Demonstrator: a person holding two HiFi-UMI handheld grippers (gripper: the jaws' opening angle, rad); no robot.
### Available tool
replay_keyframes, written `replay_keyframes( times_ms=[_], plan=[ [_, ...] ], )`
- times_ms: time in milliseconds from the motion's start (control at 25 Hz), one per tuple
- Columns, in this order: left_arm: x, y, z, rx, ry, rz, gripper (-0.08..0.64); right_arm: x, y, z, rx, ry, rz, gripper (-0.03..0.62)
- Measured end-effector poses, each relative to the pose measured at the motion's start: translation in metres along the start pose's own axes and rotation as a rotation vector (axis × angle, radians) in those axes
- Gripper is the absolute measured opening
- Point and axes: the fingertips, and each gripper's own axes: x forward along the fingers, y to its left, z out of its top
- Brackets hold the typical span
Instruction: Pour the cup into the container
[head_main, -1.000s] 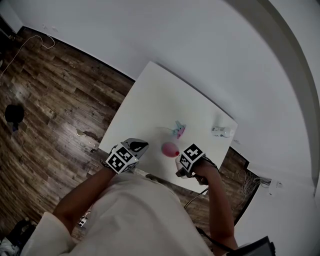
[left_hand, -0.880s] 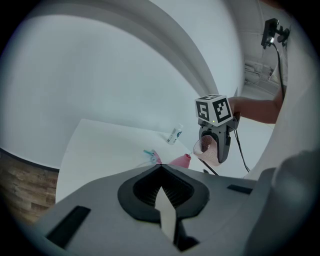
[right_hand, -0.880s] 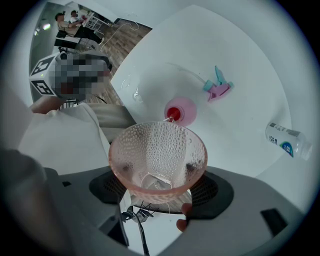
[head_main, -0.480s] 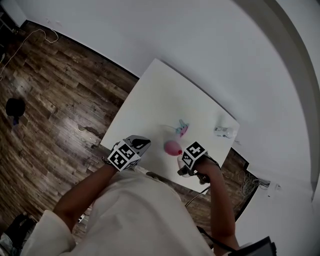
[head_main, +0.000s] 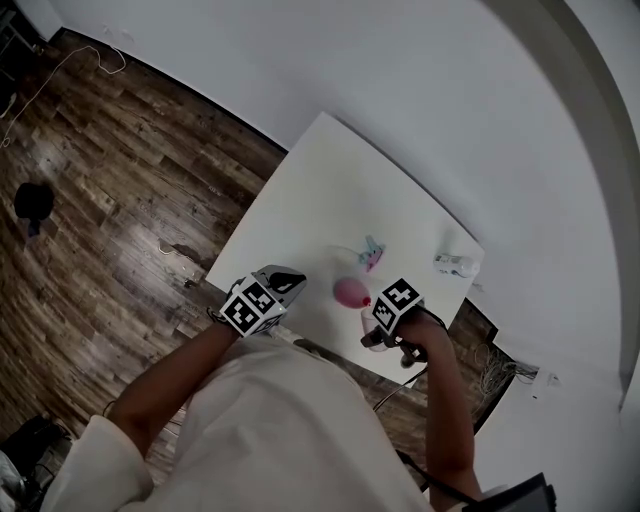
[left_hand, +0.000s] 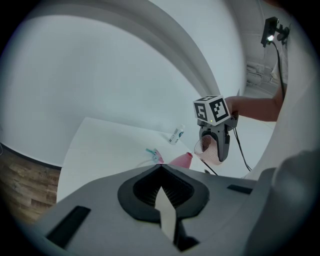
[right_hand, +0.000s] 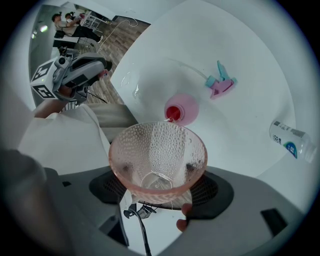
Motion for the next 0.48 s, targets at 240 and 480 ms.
replay_keyframes(
  times_ms=[240, 480],
  plan=[
    [-0.0008, 0.0018, -0.0002, -0.008, -0.006, 0.006, 0.011, -0.0011, -0.0005, 0.0005, -0.002, 0.015, 0.016, 0.364],
    [-0.0047, 0.0018, -0.0044, -0.011, -0.011, 0.012, 0.011, 0.001, 0.002, 0.0004, -0.004, 0.027, 0.022, 0.364]
  ],
)
